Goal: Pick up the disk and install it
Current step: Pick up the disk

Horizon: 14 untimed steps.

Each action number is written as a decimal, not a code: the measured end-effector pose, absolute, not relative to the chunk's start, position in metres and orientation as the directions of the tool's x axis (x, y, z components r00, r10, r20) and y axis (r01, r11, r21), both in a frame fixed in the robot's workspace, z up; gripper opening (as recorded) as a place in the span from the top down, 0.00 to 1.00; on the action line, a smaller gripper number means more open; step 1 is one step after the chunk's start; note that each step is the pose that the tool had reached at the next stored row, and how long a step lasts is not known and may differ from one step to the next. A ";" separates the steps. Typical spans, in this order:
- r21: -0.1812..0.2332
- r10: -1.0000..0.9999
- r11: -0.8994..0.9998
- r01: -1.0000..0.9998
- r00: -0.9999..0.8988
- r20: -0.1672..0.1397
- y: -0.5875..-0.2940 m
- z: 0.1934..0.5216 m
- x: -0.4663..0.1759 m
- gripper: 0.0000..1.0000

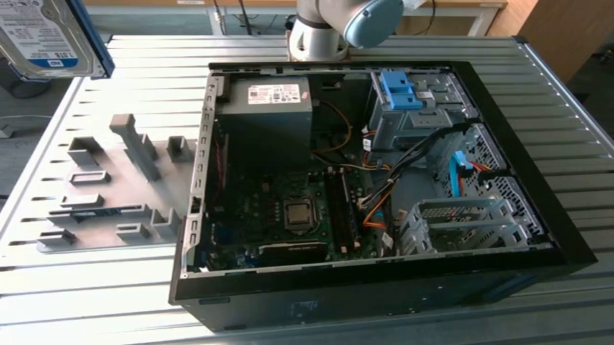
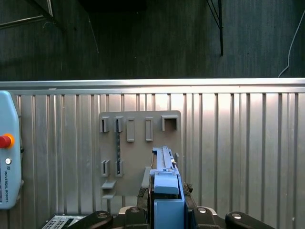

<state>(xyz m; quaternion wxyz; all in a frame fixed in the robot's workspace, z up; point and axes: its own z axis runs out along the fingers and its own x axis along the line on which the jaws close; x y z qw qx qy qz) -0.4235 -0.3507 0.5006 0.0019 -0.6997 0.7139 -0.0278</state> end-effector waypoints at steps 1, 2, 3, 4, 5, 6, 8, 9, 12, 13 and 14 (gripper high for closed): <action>-0.042 -0.999 0.019 -0.999 -0.021 0.036 -0.351 0.501 -0.423 0.64; -0.042 -0.999 0.019 -0.999 -0.021 0.036 -0.351 0.501 -0.423 0.64; -0.042 -0.999 0.019 -0.999 -0.021 0.036 -0.351 0.501 -0.423 0.64; -0.042 -0.999 0.019 -0.999 -0.021 0.036 -0.351 0.501 -0.423 0.64; -0.042 -0.999 0.019 -0.999 -0.021 0.036 -0.351 0.501 -0.422 0.64; -0.042 -0.999 0.019 -0.999 -0.021 0.036 -0.351 0.501 -0.421 0.64; -0.042 -0.999 0.019 -0.999 -0.021 0.036 -0.351 0.501 -0.418 0.64; -0.042 -0.999 0.019 -0.999 -0.021 0.036 -0.351 0.501 -0.417 0.64; -0.042 -0.999 0.019 -0.999 -0.021 0.036 -0.351 0.501 -0.412 0.64; -0.042 -0.999 0.019 -0.999 -0.021 0.036 -0.351 0.501 -0.410 0.64; -0.042 -0.999 0.019 -0.999 -0.021 0.036 -0.351 0.501 -0.408 0.64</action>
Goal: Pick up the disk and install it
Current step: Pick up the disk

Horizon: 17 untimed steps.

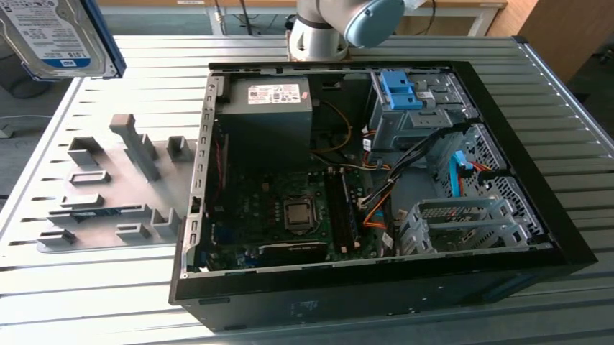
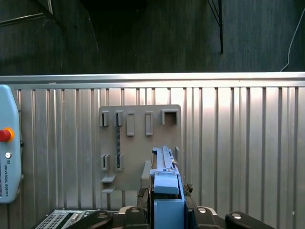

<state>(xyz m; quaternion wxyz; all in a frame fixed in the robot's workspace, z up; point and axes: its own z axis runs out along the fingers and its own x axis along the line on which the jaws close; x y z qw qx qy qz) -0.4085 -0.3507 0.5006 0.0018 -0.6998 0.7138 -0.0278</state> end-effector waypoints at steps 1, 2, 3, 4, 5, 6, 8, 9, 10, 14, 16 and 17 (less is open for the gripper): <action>-0.042 -0.999 0.019 -0.999 -0.021 0.036 -0.351 0.501 -0.407 0.64; -0.042 -0.999 0.019 -0.999 -0.021 0.036 -0.351 0.501 -0.405 0.64; -0.042 -0.999 0.019 -0.999 -0.021 0.036 -0.351 0.501 -0.403 0.64; -0.042 -0.999 0.019 -0.999 -0.021 0.036 -0.351 0.501 -0.400 0.64; -0.042 -0.999 0.019 -0.999 -0.021 0.036 -0.351 0.501 -0.399 0.64; -0.042 -0.999 0.019 -0.999 -0.021 0.036 -0.351 0.501 -0.396 0.64; -0.042 -0.999 0.019 -0.999 -0.021 0.036 -0.351 0.501 -0.392 0.64; -0.042 -0.999 0.019 -0.999 -0.021 0.036 -0.351 0.501 -0.390 0.64; -0.042 -0.999 0.019 -0.999 -0.021 0.036 -0.351 0.501 -0.388 0.64; -0.042 -0.999 0.019 -0.999 -0.021 0.036 -0.351 0.501 -0.380 0.64; -0.042 -0.999 0.019 -0.999 -0.021 0.036 -0.352 0.501 -0.378 0.64; -0.042 -0.999 0.019 -0.999 -0.021 0.036 -0.354 0.501 -0.378 0.64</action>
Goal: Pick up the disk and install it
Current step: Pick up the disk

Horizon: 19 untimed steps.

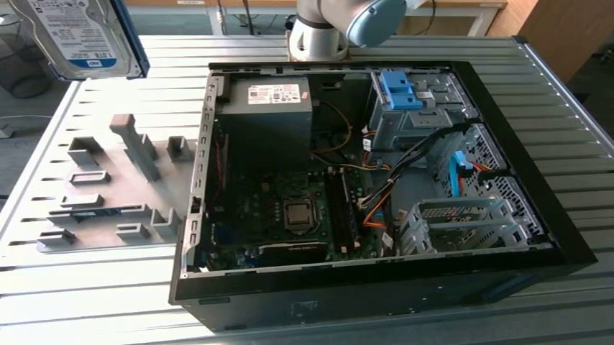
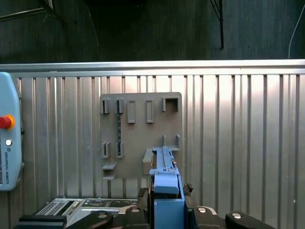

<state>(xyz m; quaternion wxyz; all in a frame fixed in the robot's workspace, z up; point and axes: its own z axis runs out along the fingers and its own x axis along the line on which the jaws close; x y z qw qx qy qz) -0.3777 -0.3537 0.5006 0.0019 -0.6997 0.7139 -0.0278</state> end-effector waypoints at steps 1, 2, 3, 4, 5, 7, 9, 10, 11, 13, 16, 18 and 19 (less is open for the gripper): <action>-0.042 -0.999 0.019 -0.999 -0.021 0.036 -0.355 0.501 -0.377 0.64; -0.042 -0.999 0.019 -0.999 -0.021 0.036 -0.357 0.501 -0.377 0.64; -0.042 -0.999 0.019 -0.999 -0.021 0.036 -0.360 0.501 -0.376 0.64; -0.042 -0.999 0.019 -0.999 -0.021 0.036 -0.362 0.501 -0.376 0.64; -0.042 -0.999 0.019 -0.999 -0.021 0.036 -0.364 0.501 -0.376 0.64; -0.042 -0.999 0.019 -0.999 -0.021 0.036 -0.369 0.501 -0.375 0.64; -0.042 -0.999 0.019 -0.999 -0.021 0.036 -0.373 0.501 -0.374 0.64; -0.042 -0.999 0.019 -0.999 -0.021 0.036 -0.375 0.501 -0.373 0.64; -0.042 -0.999 0.019 -0.999 -0.021 0.036 -0.376 0.501 -0.372 0.64; -0.042 -0.999 0.019 -0.999 -0.021 0.036 -0.378 0.501 -0.368 0.64; -0.041 -0.999 0.019 -0.999 -0.021 0.036 -0.380 0.501 -0.360 0.64; -0.041 -0.999 0.019 -0.999 -0.021 0.036 -0.380 0.500 -0.355 0.64; -0.041 -0.999 0.019 -0.999 -0.021 0.036 -0.381 0.500 -0.351 0.64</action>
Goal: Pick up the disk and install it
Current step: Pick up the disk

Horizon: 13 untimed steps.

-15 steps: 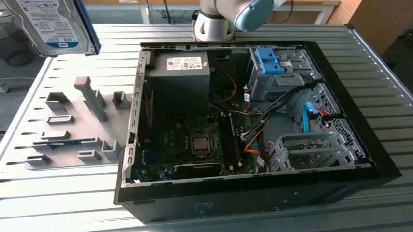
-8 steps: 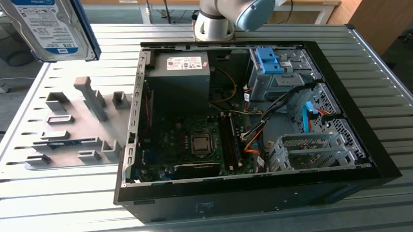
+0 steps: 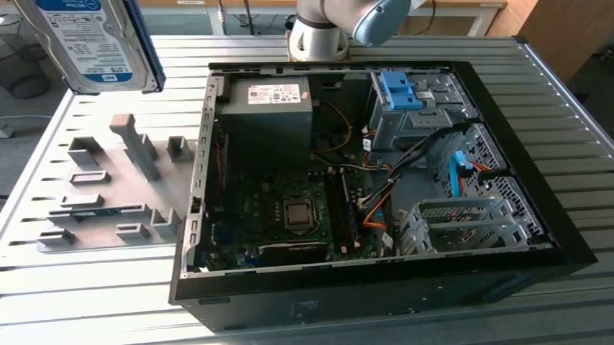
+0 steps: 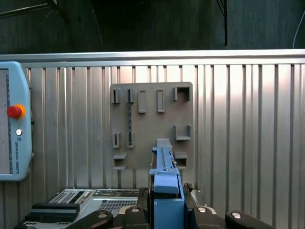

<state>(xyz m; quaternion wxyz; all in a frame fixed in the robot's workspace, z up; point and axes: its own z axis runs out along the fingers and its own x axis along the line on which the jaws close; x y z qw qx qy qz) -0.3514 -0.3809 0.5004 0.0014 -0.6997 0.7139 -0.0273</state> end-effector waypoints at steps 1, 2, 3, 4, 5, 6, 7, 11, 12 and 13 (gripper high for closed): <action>-0.041 -0.999 0.019 -0.999 -0.021 0.036 -0.381 0.500 -0.348 0.64; -0.041 -0.999 0.019 -0.999 -0.021 0.036 -0.382 0.500 -0.345 0.64; -0.041 -0.999 0.019 -0.999 -0.021 0.036 -0.382 0.500 -0.342 0.64; -0.040 -0.999 0.019 -0.999 -0.021 0.036 -0.382 0.500 -0.339 0.64; -0.040 -0.999 0.019 -0.999 -0.021 0.036 -0.383 0.500 -0.336 0.64; -0.040 -0.999 0.019 -0.999 -0.021 0.036 -0.383 0.500 -0.333 0.64; -0.040 -0.999 0.019 -0.999 -0.021 0.036 -0.383 0.500 -0.329 0.64; -0.039 -0.999 0.019 -0.999 -0.021 0.036 -0.384 0.500 -0.316 0.64; -0.039 -0.999 0.019 -0.999 -0.021 0.036 -0.384 0.500 -0.313 0.64; -0.039 -0.999 0.019 -0.999 -0.021 0.036 -0.384 0.500 -0.309 0.64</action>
